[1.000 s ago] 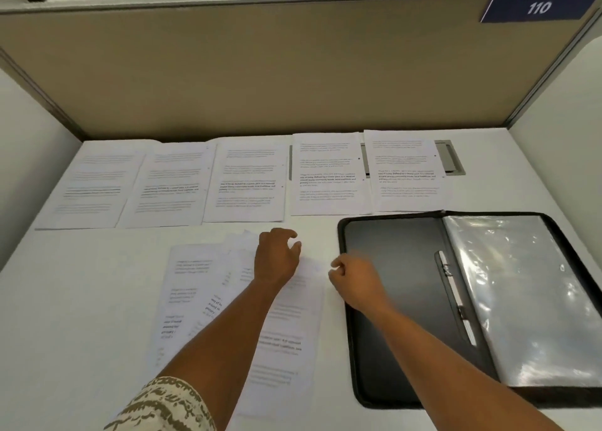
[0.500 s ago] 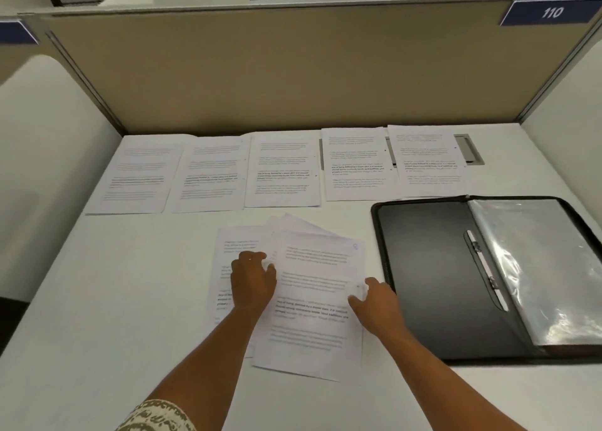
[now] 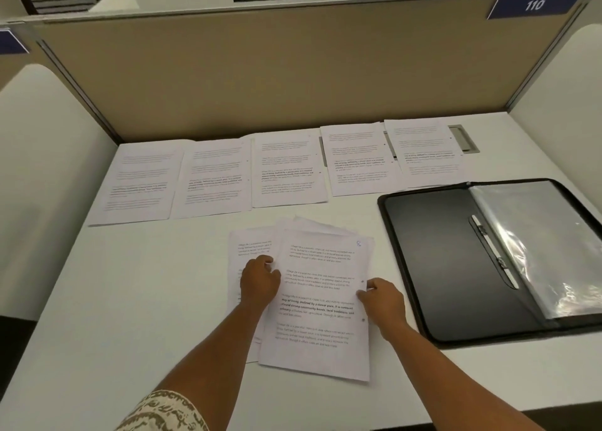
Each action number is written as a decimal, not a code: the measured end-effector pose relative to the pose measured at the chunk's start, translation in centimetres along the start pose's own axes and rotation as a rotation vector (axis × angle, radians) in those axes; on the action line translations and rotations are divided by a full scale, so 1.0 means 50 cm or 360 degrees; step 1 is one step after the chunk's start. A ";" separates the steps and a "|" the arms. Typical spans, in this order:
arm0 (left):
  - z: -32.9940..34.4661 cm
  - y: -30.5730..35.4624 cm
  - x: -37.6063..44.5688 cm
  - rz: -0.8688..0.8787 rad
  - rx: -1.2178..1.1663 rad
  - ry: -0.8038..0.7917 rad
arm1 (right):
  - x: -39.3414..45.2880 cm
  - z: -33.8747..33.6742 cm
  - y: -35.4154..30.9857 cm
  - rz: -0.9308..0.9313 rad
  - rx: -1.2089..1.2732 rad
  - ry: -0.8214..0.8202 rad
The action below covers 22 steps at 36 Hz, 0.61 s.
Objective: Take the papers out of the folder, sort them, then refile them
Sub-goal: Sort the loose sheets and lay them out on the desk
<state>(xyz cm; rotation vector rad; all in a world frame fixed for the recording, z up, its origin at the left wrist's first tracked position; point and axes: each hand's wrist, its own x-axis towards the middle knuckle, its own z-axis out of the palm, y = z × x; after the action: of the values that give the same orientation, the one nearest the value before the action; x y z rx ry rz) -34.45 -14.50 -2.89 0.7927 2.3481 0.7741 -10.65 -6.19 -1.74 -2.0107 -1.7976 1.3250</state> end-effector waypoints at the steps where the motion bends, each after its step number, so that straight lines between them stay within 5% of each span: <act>1: -0.002 -0.002 0.003 -0.0027 -0.0049 -0.0009 | -0.001 0.002 0.001 -0.0012 -0.0022 0.0010; 9: -0.020 -0.003 0.020 -0.0090 -0.0300 -0.0117 | 0.000 0.008 0.003 -0.0063 -0.0011 0.0026; 22: -0.116 -0.025 0.044 0.0046 -0.0392 0.0320 | 0.002 -0.004 0.020 0.0066 -0.0001 0.0056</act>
<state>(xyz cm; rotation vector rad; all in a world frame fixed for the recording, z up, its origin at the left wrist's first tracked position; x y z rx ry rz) -40.10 -15.84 -0.37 0.6703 2.3555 1.1771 -9.81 -6.31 -2.28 -2.0693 -1.7508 1.2920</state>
